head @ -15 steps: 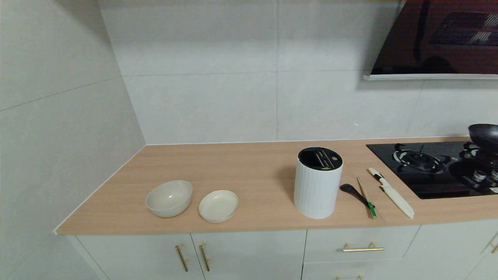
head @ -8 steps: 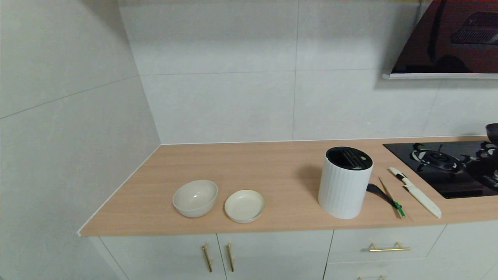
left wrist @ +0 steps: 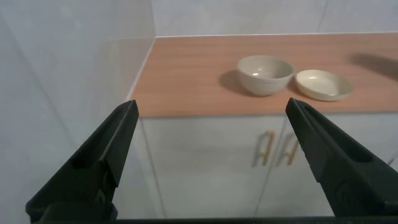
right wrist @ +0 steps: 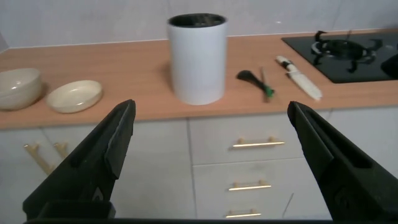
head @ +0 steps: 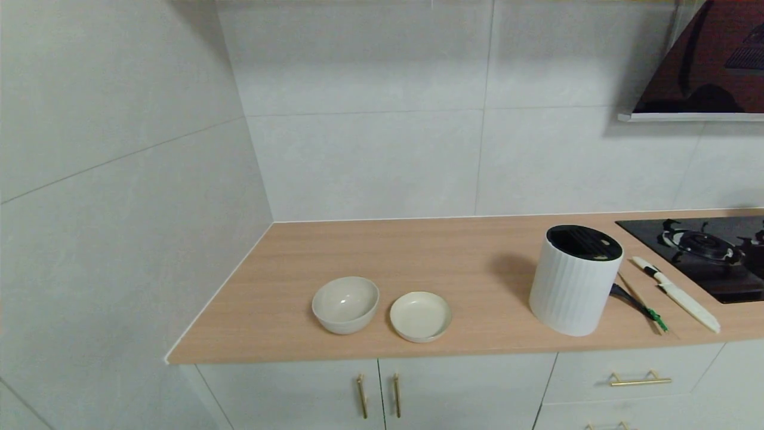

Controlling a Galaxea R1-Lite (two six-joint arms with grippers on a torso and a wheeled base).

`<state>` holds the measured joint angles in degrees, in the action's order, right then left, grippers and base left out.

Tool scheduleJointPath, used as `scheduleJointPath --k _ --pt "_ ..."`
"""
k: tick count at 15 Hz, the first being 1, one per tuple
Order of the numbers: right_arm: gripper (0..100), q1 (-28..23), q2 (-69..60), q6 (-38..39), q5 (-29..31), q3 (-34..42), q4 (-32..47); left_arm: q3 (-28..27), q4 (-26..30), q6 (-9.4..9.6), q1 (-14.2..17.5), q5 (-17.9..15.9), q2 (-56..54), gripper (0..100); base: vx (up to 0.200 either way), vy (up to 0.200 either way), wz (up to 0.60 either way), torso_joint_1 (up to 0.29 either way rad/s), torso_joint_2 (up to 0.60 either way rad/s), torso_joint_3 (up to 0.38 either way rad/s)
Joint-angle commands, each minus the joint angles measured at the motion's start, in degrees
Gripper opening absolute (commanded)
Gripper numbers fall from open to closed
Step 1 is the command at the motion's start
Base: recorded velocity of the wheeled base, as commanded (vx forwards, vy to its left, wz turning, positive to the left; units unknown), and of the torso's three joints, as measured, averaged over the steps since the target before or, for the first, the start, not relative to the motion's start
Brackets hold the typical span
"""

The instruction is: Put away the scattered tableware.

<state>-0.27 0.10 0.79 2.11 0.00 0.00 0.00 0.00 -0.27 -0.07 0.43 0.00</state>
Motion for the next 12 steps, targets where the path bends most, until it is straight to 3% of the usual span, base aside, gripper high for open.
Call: scheduleJointPath --k 1,5,12 --pt "100 0.0 0.0 0.0 0.0 0.0 0.0 0.0 0.0 0.00 0.0 0.0 0.0 100 0.000 0.200 0.00 -0.002 -0.01 0.007" --pt "100 0.0 0.0 0.0 0.0 0.0 0.0 0.0 0.0 0.00 0.0 0.0 0.0 100 0.000 0.200 0.00 0.001 0.00 0.001" --pt "100 0.0 0.0 0.1 0.0 0.0 -0.1 0.0 0.0 0.00 0.0 0.0 0.0 100 0.000 0.000 0.00 0.000 0.00 0.000"
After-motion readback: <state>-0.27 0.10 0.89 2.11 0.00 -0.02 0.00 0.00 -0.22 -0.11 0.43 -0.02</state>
